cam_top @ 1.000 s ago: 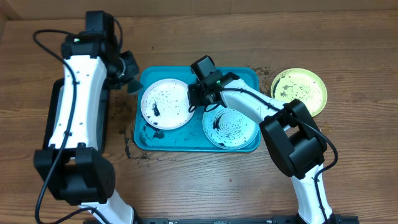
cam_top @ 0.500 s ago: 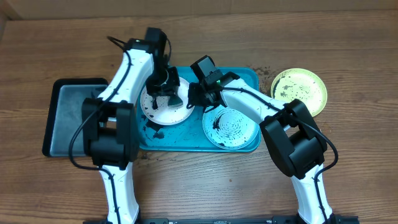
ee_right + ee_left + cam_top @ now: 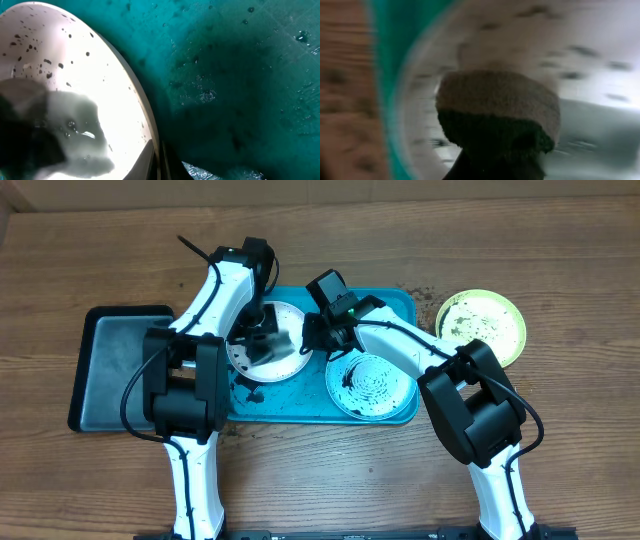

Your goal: Clean dirty plates on tray and stack at the side

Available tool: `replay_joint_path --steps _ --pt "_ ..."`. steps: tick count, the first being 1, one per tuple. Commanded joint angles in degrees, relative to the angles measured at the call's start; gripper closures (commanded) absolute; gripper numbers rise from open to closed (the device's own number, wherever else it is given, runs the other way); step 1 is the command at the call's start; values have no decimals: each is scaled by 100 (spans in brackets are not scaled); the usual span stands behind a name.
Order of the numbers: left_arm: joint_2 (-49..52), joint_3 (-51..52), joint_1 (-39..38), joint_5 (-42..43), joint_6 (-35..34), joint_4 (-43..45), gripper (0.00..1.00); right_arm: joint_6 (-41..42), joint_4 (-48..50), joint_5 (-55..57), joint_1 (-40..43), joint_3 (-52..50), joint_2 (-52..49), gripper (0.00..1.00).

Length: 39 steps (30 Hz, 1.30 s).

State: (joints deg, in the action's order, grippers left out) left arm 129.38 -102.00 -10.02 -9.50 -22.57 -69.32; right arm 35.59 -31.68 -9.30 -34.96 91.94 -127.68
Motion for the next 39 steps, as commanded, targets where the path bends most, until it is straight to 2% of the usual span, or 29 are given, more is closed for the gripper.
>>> replay_joint_path --steps 1,3,5,8,9,12,13,18,20,23,27,31,34,36,39 --pt "164 -85 87 -1362 -83 -74 96 68 -81 284 31 81 -28 96" --pt "164 -210 87 -1191 -81 -83 96 66 -79 284 31 81 -28 96" --pt "162 -426 87 -658 -26 -98 96 68 -96 282 31 81 -28 96" --pt "162 -669 101 824 588 109 96 68 -116 286 31 81 -28 96" --pt "164 -669 103 1742 793 352 96 68 -96 337 31 81 -28 96" --pt "181 -549 81 2708 752 767 96 70 -44 369 31 81 -28 96" --pt "197 -509 59 2793 730 839 96 68 -35 369 31 81 -28 96" --pt "428 -492 -13 2632 603 831 96 68 -39 369 31 81 -28 96" --pt "501 -487 26 1985 470 691 96 68 -63 369 31 81 -28 96" --pt "501 -490 160 581 184 297 96 68 -105 372 31 81 -28 96" --pt "498 -498 363 -326 111 -57 96 68 -103 369 31 81 -28 96" --pt "487 -741 608 -470 -90 -461 96 61 -129 369 31 81 -20 96" --pt "350 -1233 791 -892 -704 -859 96 -168 -116 374 31 81 87 96" --pt "109 -1493 894 -608 -748 -905 96 -304 -72 446 31 83 214 96" --pt "-404 -1655 1064 256 -634 -811 96 -304 -59 745 31 83 448 96"
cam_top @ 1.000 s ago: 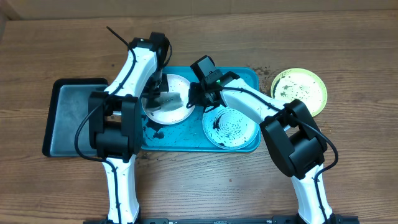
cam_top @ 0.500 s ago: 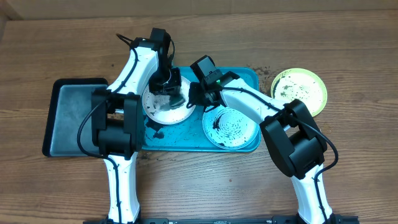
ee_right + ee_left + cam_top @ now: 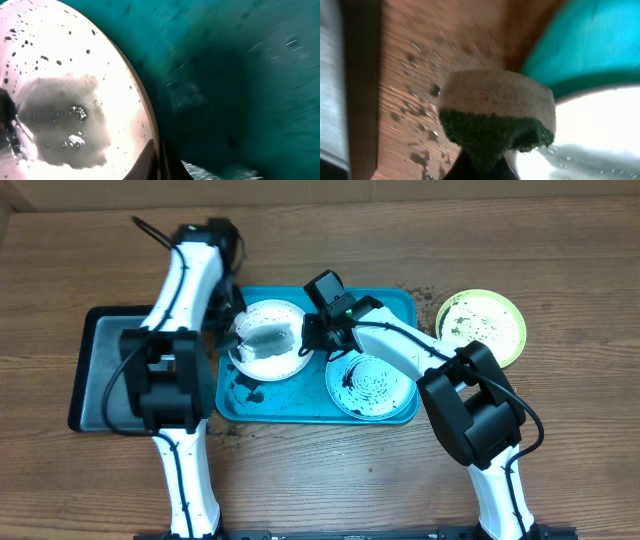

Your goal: Clean dirty plates on tray and stack at the side

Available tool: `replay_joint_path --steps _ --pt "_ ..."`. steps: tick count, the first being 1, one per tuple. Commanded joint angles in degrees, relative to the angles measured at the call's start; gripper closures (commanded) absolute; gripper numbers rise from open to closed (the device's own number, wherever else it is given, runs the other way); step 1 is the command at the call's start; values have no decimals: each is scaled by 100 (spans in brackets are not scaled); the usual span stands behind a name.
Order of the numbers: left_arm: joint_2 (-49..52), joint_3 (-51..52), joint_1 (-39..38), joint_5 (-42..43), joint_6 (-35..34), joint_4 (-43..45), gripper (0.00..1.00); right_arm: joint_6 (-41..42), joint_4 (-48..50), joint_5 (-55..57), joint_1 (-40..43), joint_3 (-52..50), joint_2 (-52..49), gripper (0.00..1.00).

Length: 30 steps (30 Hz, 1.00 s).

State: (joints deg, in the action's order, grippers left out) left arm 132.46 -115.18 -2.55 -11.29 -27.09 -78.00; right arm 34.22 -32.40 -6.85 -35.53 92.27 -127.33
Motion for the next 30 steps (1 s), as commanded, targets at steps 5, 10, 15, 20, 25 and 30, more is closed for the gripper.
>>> replay_joint_path --steps 5,10,15,20,25,30 --pt "-1687 -339 802 1604 136 258 96 -518 59 1069 87 50 822 96" --pt "-2404 -339 1519 1401 140 -7 96 -1954 48 1858 -44 50 1351 96" --pt "-2494 -243 2201 1176 136 -363 96 -3604 280 3724 -651 50 1875 96" --pt "-2490 -116 2498 1180 136 -323 96 -5488 911 5652 -1377 50 2017 96" --pt "-2490 -116 2551 1200 140 -369 96 -7643 2000 6837 -2015 48 2017 96" --pt "-2490 -116 2551 1198 140 -372 96 -8915 2979 7410 -2216 48 2017 96"
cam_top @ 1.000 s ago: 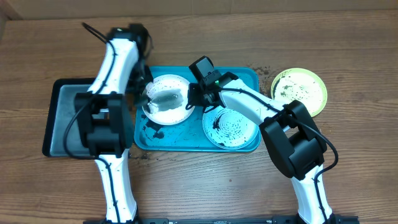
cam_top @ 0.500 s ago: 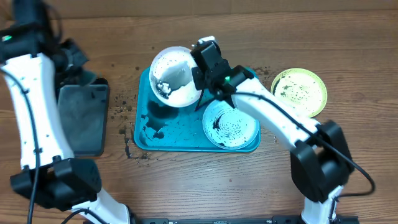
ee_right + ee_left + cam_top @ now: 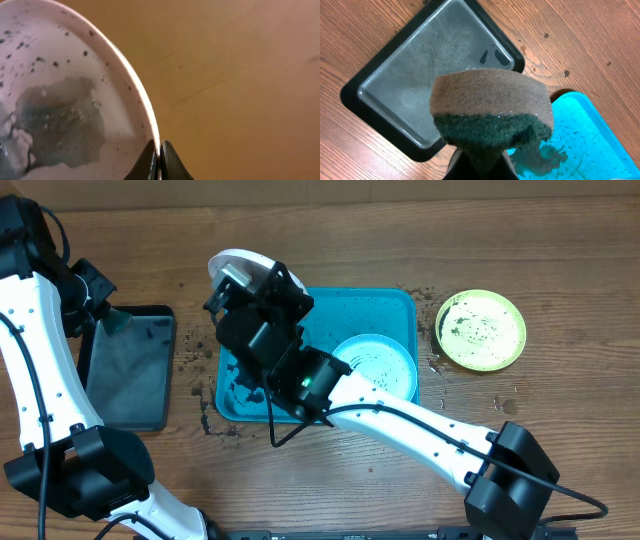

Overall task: Clean dirty plates on tray and stack at the side
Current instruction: 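Lift the white plate with the right gripper and swing it right, then lower the white plate onto the yellow plate and open right gripper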

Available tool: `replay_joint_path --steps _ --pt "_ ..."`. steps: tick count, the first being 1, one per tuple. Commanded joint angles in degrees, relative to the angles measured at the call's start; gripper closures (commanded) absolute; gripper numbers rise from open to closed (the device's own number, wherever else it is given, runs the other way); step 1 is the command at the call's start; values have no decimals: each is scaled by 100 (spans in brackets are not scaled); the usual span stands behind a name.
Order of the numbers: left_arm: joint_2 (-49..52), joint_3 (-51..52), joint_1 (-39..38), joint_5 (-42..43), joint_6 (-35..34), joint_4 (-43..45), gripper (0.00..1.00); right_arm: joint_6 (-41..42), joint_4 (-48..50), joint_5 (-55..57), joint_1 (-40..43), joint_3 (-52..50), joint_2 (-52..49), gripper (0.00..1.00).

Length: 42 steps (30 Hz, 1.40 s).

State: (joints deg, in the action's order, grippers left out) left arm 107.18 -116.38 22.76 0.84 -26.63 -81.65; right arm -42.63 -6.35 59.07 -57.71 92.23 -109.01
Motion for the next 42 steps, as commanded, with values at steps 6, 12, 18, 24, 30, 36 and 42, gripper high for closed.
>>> replay_joint_path --steps 6,12,18,24,30,36,42 --pt "39 4 20 -15 94 -7 96 -1322 551 866 2 52 186 96" --pt "39 4 20 -15 94 -4 96 -1054 546 857 17 52 186 96" --pt "39 4 17 -15 94 -4 96 284 -424 118 190 42 186 96" --pt "39 4 13 -15 92 0 96 505 -1416 -83 337 42 177 96" --pt "39 4 13 -15 94 -2 96 1985 -1683 -1152 579 44 177 97" --pt "39 4 13 -15 92 0 96 4710 -3674 -2653 1762 721 203 97" --pt "39 4 13 -17 92 4 96 5318 -5425 -5831 4140 1394 203 96"
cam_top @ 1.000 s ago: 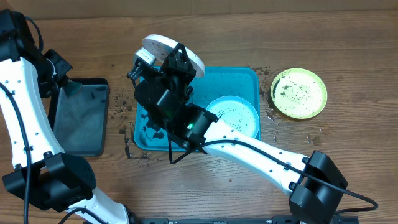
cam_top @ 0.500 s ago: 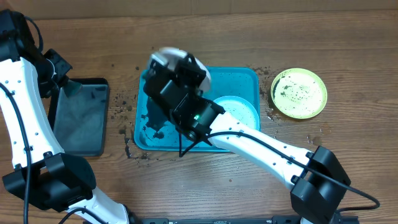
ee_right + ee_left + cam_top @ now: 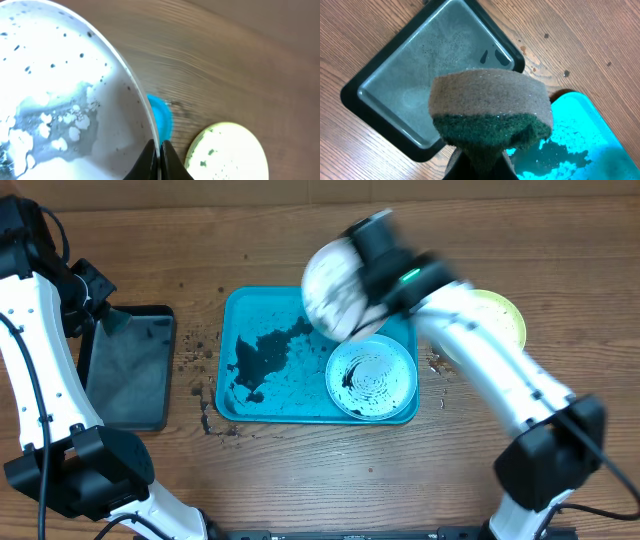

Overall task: Clean dirty plates on tray and stack at the side
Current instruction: 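Lower the white plate onto the yellow plate and open right gripper, then move the right gripper to the second white plate and grip its rim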

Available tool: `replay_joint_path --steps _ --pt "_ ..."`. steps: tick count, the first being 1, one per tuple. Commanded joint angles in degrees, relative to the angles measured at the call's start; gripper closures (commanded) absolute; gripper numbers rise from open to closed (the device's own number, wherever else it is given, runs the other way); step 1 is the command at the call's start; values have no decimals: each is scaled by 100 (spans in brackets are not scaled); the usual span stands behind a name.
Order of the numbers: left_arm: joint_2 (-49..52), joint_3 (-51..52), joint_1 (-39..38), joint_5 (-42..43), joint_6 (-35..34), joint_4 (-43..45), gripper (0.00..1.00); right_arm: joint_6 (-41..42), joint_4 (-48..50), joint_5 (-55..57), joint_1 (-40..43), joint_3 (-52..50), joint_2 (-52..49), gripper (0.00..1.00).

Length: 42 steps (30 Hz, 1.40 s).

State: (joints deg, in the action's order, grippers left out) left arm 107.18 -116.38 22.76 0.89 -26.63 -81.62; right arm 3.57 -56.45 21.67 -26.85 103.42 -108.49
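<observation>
My right gripper (image 3: 160,151) is shut on the rim of a speckled white plate (image 3: 335,288) with a wet smear. It holds the plate, blurred, in the air over the far right part of the teal tray (image 3: 298,404). A dirty blue plate (image 3: 371,377) lies in the tray's near right corner. A dirty yellow-green plate (image 3: 226,156) lies on the wood to the right of the tray. My left gripper (image 3: 479,162) is shut on a brown and green sponge (image 3: 490,107), high above the black tray (image 3: 415,85).
The black tray (image 3: 125,375) sits left of the teal one. A dark wet smear (image 3: 265,355) covers the teal tray's left half. Dark crumbs (image 3: 195,355) are scattered on the wood between the trays and by the teal tray's right edge.
My right gripper, still shut on the white plate, has moved from above the teal tray's far left corner to above its far right part. The left arm and sponge have not moved.
First the sponge was pressed on the white plate in the tray, with my right gripper shut on the plate's rim. Then the sponge was off the plate at the tray's left edge. Later the sponge hung over the black tray and the plate was lifted, now over the tray's right.
</observation>
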Motion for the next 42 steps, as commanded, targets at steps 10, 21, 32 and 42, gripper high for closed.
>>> replay_joint_path --steps 10,21,32,42 --pt "39 4 9 -20 92 83 96 667 -1812 -2608 3700 -111 105 96" --pt "39 4 9 -20 92 85 96 673 -664 -2605 4450 -1504 105 91" --pt "39 4 -66 20 92 92 96 0 -555 -4229 3821 -1576 105 39" --pt "39 4 -249 17 96 103 96 -256 -74 -2804 1895 -1888 101 39"
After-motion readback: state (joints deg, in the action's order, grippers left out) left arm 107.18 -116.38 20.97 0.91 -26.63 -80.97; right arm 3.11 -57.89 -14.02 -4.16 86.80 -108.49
